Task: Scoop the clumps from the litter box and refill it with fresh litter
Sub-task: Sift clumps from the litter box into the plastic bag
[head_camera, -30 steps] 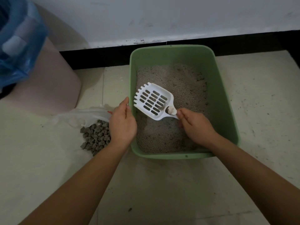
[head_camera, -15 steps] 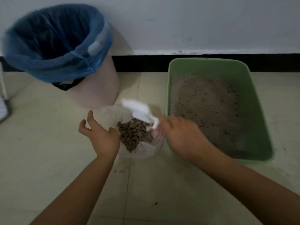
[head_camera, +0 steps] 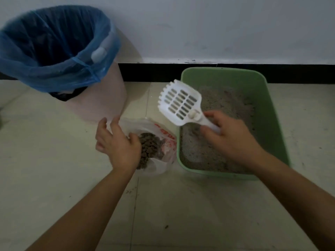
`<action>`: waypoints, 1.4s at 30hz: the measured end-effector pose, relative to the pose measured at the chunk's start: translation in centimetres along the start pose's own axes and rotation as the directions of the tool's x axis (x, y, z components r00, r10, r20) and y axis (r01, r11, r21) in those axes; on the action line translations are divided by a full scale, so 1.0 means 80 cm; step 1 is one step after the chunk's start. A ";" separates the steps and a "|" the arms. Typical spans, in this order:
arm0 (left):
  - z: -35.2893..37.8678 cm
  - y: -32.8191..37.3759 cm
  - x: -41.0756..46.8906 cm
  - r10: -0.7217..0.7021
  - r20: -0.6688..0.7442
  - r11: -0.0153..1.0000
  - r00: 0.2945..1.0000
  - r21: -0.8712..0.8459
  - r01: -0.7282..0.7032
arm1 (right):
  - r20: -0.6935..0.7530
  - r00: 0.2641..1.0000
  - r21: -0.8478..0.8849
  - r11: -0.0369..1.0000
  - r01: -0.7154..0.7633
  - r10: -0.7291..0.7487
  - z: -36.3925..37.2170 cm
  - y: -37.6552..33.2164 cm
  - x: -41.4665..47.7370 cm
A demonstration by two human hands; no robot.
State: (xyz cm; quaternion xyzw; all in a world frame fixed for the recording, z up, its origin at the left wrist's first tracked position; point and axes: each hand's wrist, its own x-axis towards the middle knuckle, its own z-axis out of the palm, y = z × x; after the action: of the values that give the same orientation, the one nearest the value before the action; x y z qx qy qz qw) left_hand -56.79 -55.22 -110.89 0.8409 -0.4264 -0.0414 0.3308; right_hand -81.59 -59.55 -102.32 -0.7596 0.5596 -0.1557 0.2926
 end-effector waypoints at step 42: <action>0.112 0.138 0.019 0.084 0.444 0.995 0.892 -0.091 -0.048 | 0.217 0.881 -0.312 0.885 -0.346 0.420 0.021 0.120 -0.020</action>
State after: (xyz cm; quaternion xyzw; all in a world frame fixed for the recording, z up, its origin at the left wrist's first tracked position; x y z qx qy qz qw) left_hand -66.59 -65.62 -110.99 0.7804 -0.5174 -0.2389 0.2574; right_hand -88.44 -59.54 -109.38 -0.6789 0.6687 0.0898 0.2896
